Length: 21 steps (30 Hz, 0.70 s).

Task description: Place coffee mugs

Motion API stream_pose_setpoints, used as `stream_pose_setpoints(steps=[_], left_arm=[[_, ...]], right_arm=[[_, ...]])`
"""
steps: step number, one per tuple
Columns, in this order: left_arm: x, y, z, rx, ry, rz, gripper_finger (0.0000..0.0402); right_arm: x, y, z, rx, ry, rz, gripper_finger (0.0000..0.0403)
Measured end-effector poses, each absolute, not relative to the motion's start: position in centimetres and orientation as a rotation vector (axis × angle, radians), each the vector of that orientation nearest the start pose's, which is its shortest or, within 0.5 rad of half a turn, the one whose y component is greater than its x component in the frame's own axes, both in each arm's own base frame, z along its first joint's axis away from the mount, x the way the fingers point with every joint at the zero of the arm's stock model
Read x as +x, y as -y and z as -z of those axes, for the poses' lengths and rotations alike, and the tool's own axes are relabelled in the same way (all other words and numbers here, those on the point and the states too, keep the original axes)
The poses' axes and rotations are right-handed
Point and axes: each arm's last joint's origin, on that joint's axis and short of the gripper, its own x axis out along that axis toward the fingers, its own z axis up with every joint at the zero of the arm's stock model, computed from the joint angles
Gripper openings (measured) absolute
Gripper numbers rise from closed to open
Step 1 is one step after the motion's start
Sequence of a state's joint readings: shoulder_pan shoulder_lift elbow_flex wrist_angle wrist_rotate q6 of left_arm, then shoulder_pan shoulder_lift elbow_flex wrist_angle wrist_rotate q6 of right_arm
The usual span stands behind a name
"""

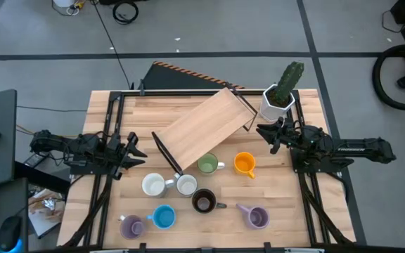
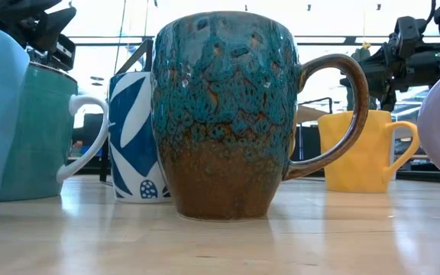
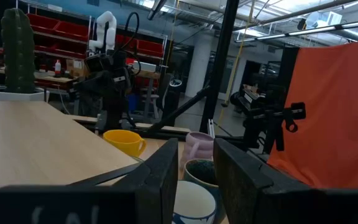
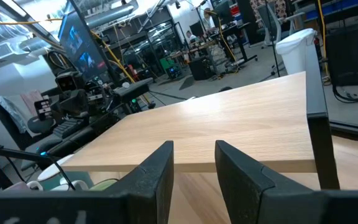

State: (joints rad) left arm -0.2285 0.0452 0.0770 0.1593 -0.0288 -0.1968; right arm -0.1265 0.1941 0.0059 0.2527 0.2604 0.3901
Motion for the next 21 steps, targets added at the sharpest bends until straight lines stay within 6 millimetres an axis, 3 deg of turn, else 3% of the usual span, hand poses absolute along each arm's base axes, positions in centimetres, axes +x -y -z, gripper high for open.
stream_pose_setpoints(steps=[18,21], left_arm=[[9.19,2.05,-20.16,-0.221,0.170,0.217,0.0107],[9.15,2.02,-20.39,-0.214,0.195,0.211,0.0107]], right_arm=[[10.66,2.11,-17.38,0.388,0.139,0.369,0.0124],[10.63,2.16,-17.42,0.303,0.131,0.393,0.0124]])
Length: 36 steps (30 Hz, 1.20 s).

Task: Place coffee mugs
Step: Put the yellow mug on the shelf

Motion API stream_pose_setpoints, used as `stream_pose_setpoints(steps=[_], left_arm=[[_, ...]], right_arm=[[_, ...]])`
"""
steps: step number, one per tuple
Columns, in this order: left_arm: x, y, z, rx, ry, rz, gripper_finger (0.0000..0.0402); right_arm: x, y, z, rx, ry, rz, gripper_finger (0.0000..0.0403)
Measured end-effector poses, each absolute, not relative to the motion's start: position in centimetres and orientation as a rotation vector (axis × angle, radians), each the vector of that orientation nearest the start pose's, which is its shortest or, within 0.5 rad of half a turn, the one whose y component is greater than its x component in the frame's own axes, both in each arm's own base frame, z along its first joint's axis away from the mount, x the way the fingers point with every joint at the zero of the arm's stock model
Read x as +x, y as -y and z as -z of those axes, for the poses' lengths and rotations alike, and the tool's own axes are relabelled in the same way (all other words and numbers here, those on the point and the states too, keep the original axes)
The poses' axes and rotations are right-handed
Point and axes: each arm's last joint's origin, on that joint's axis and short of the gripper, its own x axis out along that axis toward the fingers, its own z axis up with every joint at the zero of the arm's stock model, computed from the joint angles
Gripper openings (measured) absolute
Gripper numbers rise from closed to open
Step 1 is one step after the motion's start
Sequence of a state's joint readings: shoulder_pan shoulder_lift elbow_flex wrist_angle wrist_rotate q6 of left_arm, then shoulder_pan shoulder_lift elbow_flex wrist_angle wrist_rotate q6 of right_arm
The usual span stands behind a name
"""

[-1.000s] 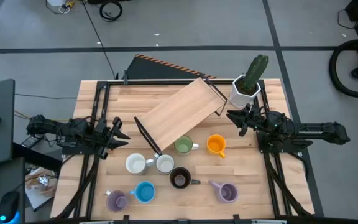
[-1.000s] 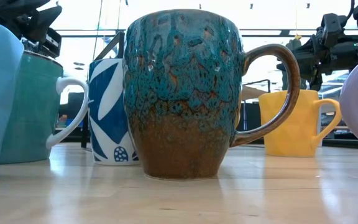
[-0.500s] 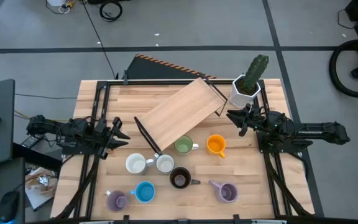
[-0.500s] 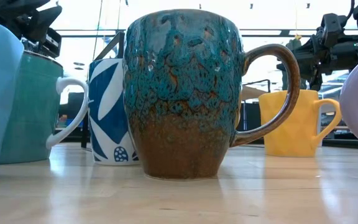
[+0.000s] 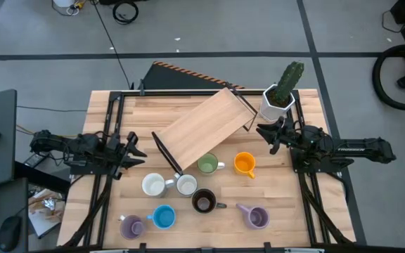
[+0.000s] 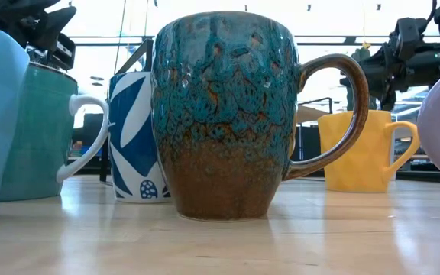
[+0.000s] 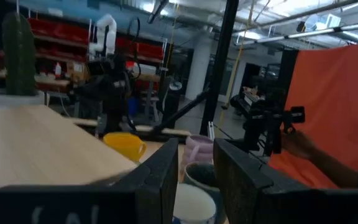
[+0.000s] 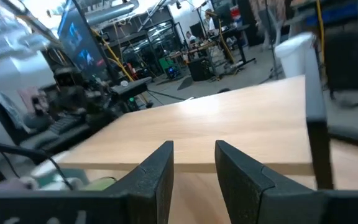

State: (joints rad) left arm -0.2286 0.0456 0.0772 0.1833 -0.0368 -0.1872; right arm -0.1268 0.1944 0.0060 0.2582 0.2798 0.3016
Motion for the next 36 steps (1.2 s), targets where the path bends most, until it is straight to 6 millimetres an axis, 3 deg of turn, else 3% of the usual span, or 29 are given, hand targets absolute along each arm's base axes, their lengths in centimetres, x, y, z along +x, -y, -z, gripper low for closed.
stream_pose_setpoints(steps=[9,15,19,23,36], left_arm=[[8.8,1.9,-21.6,-0.225,0.331,0.201,0.0107],[8.8,1.7,-21.7,-0.223,0.341,0.132,0.0107],[8.8,1.1,-21.6,-0.235,0.349,-0.072,0.0107],[8.8,0.7,-21.6,-0.181,0.343,-0.223,0.0107],[8.3,0.2,-22.9,-0.113,0.300,-0.362,0.0107]], right_arm=[[10.5,2.2,-18.5,0.286,0.246,0.413,0.0124],[10.5,2.1,-18.8,0.451,0.296,0.324,0.0124],[10.9,1.5,-20.0,0.442,0.208,0.199,0.0123],[11.7,1.3,-21.2,0.376,0.081,0.264,0.0122],[16.1,-0.1,-25.5,0.277,-0.499,0.381,0.0121]])
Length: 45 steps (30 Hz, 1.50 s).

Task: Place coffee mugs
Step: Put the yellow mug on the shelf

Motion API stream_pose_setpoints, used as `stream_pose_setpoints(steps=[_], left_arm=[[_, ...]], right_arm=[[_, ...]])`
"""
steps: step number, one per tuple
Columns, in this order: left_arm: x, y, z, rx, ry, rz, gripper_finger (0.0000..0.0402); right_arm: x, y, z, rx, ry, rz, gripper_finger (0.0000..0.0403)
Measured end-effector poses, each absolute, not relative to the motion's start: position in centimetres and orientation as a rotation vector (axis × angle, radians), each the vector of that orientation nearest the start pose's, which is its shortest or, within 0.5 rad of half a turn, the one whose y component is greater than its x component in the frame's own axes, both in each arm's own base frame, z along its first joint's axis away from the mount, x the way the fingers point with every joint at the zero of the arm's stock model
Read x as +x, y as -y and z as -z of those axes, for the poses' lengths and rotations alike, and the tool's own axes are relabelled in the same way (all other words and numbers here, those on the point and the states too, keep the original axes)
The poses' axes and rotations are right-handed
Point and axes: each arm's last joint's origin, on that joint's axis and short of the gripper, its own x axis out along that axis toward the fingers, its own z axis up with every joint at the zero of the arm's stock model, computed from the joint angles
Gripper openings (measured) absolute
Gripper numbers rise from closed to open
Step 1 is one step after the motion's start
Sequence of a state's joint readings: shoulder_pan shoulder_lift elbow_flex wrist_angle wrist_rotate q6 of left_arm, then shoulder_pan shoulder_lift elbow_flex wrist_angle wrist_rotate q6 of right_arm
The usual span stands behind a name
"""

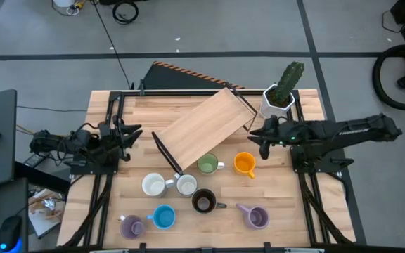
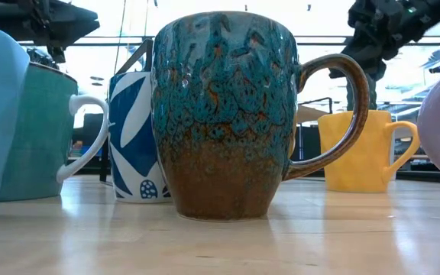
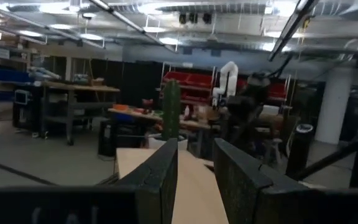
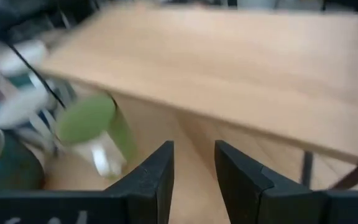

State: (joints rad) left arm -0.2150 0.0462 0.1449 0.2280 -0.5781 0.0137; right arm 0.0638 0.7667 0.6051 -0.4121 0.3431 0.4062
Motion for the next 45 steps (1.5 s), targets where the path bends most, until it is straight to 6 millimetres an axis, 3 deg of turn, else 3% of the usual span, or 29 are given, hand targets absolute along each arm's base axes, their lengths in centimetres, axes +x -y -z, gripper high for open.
stream_pose_setpoints(steps=[8,14,21,29,40,45], left_arm=[[8.8,0.0,-24.8,-0.113,0.203,-0.379,0.0107],[10.4,0.3,-26.5,-0.115,0.085,-0.294,0.0107],[12.1,0.6,-28.2,-0.101,-0.046,-0.292,0.0107],[13.4,0.8,-28.5,-0.086,-0.096,-0.296,0.0107],[14.1,0.9,-28.4,-0.137,-0.086,-0.308,0.0107],[14.2,0.9,-28.3,-0.160,-0.090,-0.311,0.0107]], right_arm=[[19.1,-1.7,-28.1,0.213,-0.672,0.336,0.0121],[21.8,-3.8,-28.8,0.156,-0.718,0.262,0.0123],[24.1,-6.3,-28.2,0.155,-0.859,0.193,0.0124],[24.7,-8.9,-27.2,0.108,-1.110,0.215,0.0131],[25.9,-10.1,-24.7,0.057,-1.253,0.203,0.0239],[26.6,-10.2,-23.3,0.031,-1.315,0.193,0.0255]])
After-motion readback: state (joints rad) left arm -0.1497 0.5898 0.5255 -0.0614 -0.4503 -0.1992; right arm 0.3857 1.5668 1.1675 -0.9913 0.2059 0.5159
